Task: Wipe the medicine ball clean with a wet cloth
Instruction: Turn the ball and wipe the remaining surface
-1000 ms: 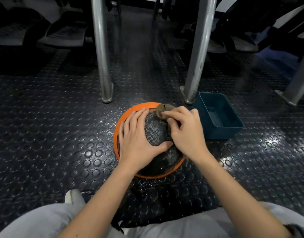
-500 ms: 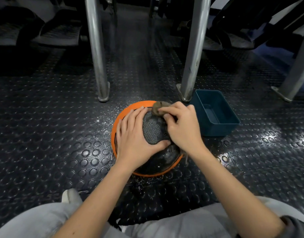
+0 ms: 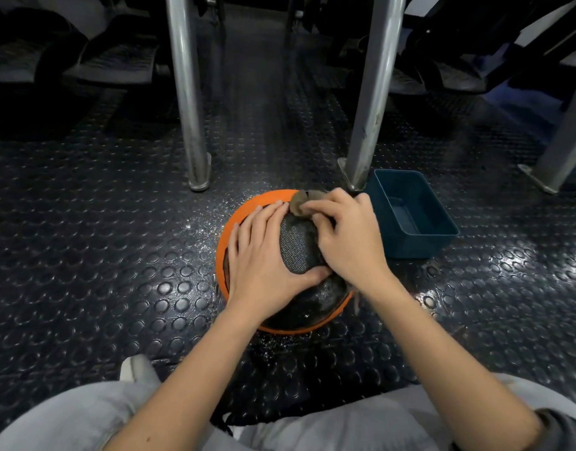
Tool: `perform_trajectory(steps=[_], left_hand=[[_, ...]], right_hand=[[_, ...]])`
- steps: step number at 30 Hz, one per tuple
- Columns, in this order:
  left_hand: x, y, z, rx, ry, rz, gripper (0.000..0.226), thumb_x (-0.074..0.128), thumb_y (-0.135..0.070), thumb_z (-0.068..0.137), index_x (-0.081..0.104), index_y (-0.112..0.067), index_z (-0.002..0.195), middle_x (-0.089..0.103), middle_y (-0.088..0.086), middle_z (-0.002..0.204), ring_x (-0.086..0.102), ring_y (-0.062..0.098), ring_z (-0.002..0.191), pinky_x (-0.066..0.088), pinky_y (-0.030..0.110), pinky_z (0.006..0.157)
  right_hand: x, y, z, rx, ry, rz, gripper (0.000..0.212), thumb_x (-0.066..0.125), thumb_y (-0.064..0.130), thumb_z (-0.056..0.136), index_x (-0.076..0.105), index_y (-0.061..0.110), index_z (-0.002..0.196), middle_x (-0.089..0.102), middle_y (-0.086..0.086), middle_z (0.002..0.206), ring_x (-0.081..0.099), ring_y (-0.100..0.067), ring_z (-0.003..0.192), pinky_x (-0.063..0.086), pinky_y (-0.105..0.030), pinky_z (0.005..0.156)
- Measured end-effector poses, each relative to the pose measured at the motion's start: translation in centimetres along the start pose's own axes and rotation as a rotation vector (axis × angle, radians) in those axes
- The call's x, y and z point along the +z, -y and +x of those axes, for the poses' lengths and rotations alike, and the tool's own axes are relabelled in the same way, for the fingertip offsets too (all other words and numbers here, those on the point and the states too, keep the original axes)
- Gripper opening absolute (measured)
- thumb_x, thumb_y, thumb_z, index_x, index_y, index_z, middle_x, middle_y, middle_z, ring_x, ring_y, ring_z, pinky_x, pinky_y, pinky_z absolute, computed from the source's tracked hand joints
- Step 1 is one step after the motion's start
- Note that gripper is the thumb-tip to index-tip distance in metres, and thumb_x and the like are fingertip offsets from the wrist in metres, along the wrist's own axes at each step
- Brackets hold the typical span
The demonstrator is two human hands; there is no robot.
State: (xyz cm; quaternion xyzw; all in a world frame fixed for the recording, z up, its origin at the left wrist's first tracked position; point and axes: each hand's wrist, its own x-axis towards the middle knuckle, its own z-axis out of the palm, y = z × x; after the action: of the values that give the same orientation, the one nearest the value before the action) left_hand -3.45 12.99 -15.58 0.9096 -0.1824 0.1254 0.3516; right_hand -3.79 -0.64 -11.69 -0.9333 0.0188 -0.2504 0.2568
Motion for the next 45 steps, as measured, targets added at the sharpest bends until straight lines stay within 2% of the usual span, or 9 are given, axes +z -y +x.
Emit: perform_trajectory(steps=[5,9,13,17,25,29,33,40,45], left_hand=[[-0.4,0.0,0.0,0.022,0.05,-0.006,0.105,0.044,-0.082,0.053,0.029,-0.031,0.144,0.027,-0.015,0.149,0.012,0.005,0.137,0.0,0.032,0.115],[-0.1,-0.7,0.1,0.065,0.043,0.007,0.103,0.044,-0.081,0.054,0.03,-0.031,0.144,0.028,-0.016,0.149,0.008,0.003,0.137,-0.009,0.025,0.112],[0.2,-0.8,-0.1,0.065,0.003,0.008,0.101,0.047,-0.078,0.054,0.037,-0.027,0.141,0.035,-0.012,0.146,0.017,0.008,0.137,-0.003,0.03,0.113],[0.3,-0.5,0.2,0.053,0.01,-0.006,0.102,0.047,-0.076,0.055,0.038,-0.024,0.141,0.036,-0.009,0.146,0.023,0.011,0.137,0.01,0.038,0.116],[-0.1,-0.8,0.2,0.078,0.055,0.011,0.104,0.043,-0.081,0.054,0.029,-0.031,0.144,0.026,-0.016,0.15,0.008,0.004,0.138,-0.012,0.023,0.111],[0.4,-1.1,0.1,0.072,0.018,0.034,0.104,0.045,-0.079,0.053,0.033,-0.028,0.143,0.032,-0.013,0.148,0.014,0.006,0.137,-0.007,0.027,0.112],[0.4,-0.6,0.3,0.048,0.019,0.01,0.103,0.046,-0.077,0.053,0.037,-0.024,0.142,0.036,-0.01,0.147,0.024,0.01,0.137,0.01,0.039,0.116],[0.2,-0.9,0.4,0.075,0.061,0.012,0.106,0.041,-0.082,0.053,0.029,-0.029,0.144,0.028,-0.014,0.149,0.01,0.005,0.139,-0.006,0.029,0.113],[0.3,-0.5,0.8,0.032,-0.006,-0.02,0.101,0.045,-0.076,0.053,0.039,-0.025,0.14,0.038,-0.01,0.145,0.025,0.011,0.137,0.009,0.035,0.115]], right_hand=[[-0.3,-3.9,1.2,0.241,0.036,0.099,0.025,0.053,0.01,0.091,0.072,0.018,0.105,0.066,0.001,0.104,0.056,-0.031,0.104,0.042,-0.041,0.096],[-0.4,-5.2,1.3,0.481,0.067,0.192,0.025,0.053,0.005,0.092,0.069,0.009,0.111,0.065,-0.008,0.117,0.055,-0.023,0.114,0.038,-0.024,0.094],[-0.9,-3.3,0.5,0.256,0.031,0.022,0.025,0.055,0.007,0.089,0.073,0.02,0.099,0.066,0.0,0.1,0.054,-0.031,0.098,0.043,-0.04,0.089],[-0.7,0.7,-1.1,-0.095,-0.053,-0.129,0.025,0.054,0.01,0.085,0.074,0.022,0.09,0.064,0.005,0.089,0.046,-0.028,0.08,0.04,-0.036,0.069],[-0.4,-5.0,1.3,0.361,0.033,0.122,0.024,0.054,0.004,0.09,0.072,0.013,0.104,0.068,-0.006,0.108,0.057,-0.031,0.108,0.042,-0.039,0.098],[-0.7,-2.3,0.3,0.177,0.01,-0.014,0.026,0.054,0.009,0.09,0.073,0.022,0.1,0.064,0.005,0.097,0.05,-0.029,0.092,0.041,-0.039,0.084],[-0.7,0.8,-1.4,-0.059,-0.022,-0.064,0.026,0.051,0.013,0.087,0.074,0.022,0.096,0.063,0.005,0.093,0.044,-0.026,0.082,0.038,-0.037,0.072],[-0.9,-4.5,0.5,0.261,0.003,0.064,0.025,0.055,0.006,0.09,0.073,0.018,0.102,0.061,0.008,0.091,0.055,-0.034,0.096,0.044,-0.046,0.09],[-1.3,-0.5,-1.6,0.007,-0.022,-0.056,0.025,0.054,0.011,0.087,0.073,0.021,0.099,0.064,0.006,0.093,0.046,-0.027,0.084,0.043,-0.042,0.076]])
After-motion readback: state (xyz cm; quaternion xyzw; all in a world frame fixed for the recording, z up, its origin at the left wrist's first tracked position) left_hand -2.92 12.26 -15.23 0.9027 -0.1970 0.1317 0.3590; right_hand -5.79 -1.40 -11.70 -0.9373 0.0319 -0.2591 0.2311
